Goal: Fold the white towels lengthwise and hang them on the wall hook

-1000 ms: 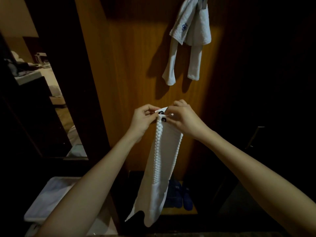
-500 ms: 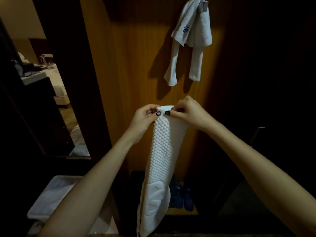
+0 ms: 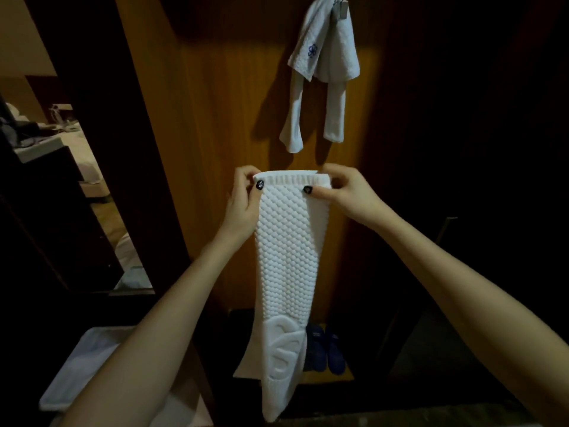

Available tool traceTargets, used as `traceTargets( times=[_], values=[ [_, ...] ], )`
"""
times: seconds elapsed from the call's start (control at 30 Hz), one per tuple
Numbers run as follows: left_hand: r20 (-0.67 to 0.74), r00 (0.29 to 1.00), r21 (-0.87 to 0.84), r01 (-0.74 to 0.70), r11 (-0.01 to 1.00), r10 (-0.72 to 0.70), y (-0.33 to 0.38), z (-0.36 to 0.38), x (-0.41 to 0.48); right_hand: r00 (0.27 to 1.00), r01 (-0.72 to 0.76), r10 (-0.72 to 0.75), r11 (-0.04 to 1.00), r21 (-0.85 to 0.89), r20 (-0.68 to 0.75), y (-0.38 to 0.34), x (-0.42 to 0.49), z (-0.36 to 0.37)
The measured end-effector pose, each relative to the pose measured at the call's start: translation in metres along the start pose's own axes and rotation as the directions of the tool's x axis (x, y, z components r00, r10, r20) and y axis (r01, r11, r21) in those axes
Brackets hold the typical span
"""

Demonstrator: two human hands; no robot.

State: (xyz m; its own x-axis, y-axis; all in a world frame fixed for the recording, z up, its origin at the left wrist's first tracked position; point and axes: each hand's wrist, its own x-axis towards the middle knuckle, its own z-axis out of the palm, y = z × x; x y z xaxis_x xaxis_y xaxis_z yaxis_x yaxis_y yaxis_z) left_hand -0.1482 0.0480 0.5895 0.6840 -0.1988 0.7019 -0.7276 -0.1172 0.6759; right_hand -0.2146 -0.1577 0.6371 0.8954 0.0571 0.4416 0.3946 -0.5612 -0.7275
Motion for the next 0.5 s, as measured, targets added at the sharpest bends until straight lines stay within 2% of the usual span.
traceTargets(
  times=[0.07,0.13,0.27,0.33,0.4,0.43,0.5],
  values=[
    [-0.016,0.993,0.017,-0.12,0.993,0.12,0.01,-0.005,0.008,0.995,0.054,-0.046,0.995,0.084,-0.094,-0.008,0.007,-0.003],
    [0.031,0.987,0.021,-0.157,0.987,0.157,0.02,-0.005,0.016,0.976,0.108,-0.09,0.991,0.081,-0.196,-0.014,0.013,-0.004],
    [0.175,0.984,-0.095,-0.01,0.995,0.026,0.039,-0.002,0.021,0.947,0.142,-0.101,0.983,0.115,-0.305,-0.021,0.023,-0.006],
    [0.323,0.947,-0.168,0.062,0.984,-0.005,0.043,-0.004,0.019,0.938,0.116,-0.053,0.979,0.166,-0.343,-0.025,0.027,-0.011],
    [0.476,0.88,-0.207,0.107,0.972,0.005,0.046,-0.003,0.02,0.936,0.082,0.002,0.971,0.223,-0.353,-0.028,0.028,-0.018],
    [0.507,0.862,-0.189,0.097,0.977,0.012,0.047,0.0,0.021,0.936,0.087,-0.001,0.969,0.231,-0.351,-0.029,0.029,-0.021],
    [0.451,0.892,-0.181,0.063,0.981,0.026,0.049,0.007,0.022,0.935,0.099,-0.011,0.968,0.231,-0.356,-0.032,0.029,-0.026]
  ],
)
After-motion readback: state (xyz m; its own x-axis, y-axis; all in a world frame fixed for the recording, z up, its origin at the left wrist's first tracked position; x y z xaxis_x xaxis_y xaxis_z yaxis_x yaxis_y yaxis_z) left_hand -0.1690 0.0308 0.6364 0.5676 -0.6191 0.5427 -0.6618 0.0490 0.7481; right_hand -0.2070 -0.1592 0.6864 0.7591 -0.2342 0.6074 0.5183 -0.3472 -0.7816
